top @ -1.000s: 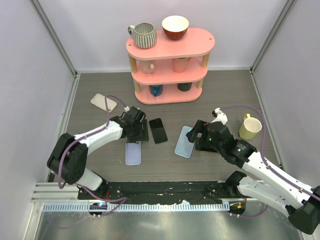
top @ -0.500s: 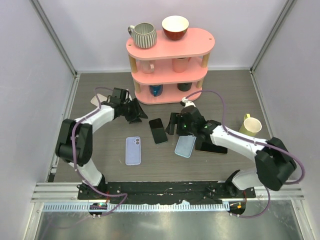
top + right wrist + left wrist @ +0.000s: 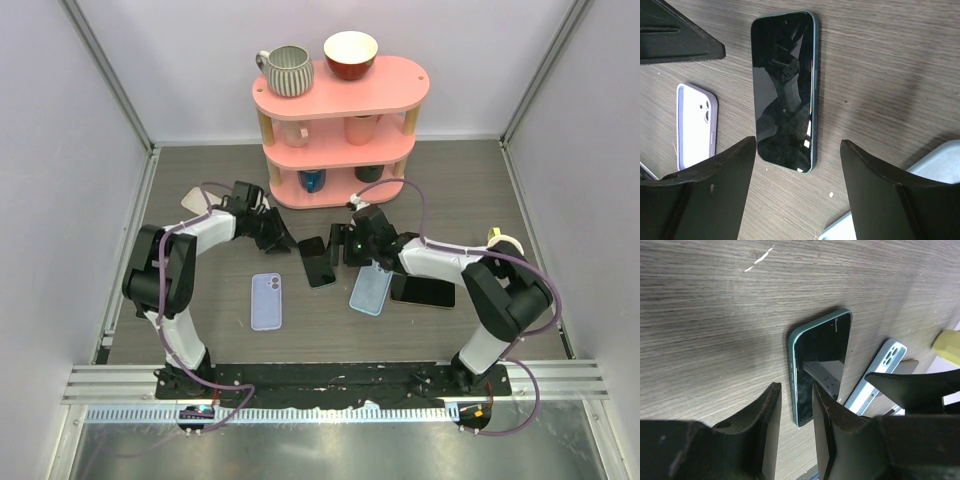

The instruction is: Put the phone into the phone case

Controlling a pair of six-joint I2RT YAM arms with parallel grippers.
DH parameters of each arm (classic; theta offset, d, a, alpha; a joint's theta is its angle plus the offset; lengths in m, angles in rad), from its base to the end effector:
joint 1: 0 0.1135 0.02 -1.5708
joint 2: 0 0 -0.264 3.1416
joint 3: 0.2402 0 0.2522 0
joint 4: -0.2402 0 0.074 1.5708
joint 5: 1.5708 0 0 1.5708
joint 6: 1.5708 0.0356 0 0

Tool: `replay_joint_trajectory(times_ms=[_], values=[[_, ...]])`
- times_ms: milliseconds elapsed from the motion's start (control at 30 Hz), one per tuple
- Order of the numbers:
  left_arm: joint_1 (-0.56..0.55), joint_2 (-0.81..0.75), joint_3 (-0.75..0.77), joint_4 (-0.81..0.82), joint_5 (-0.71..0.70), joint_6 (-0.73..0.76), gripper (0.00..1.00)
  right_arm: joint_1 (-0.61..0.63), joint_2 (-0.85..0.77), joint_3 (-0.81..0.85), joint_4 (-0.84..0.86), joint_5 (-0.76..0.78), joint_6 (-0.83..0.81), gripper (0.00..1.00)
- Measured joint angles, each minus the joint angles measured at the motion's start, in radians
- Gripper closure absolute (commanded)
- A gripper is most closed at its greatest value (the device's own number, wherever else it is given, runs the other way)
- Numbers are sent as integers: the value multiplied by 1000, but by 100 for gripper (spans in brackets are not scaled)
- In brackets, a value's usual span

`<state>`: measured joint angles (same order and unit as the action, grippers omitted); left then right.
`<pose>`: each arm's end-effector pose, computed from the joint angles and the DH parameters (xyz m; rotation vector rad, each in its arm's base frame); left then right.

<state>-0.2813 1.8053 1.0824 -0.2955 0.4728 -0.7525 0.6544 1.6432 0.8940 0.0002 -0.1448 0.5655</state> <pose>0.3415 -0.1156 0.1632 -0.4567 2.7026 -0.9558 0.2661 0.2106 0.1795 -0.1855 2.4352 0.7544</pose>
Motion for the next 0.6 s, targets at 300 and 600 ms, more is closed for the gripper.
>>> replay_joint_trajectory(times_ms=[300,600], values=[[0,37,-2,18,15,-6,69,0,97,20,36,-34,-11,27],[-10,72,-7,32,26,-11,74,8,125,21,111,-45,-2,27]])
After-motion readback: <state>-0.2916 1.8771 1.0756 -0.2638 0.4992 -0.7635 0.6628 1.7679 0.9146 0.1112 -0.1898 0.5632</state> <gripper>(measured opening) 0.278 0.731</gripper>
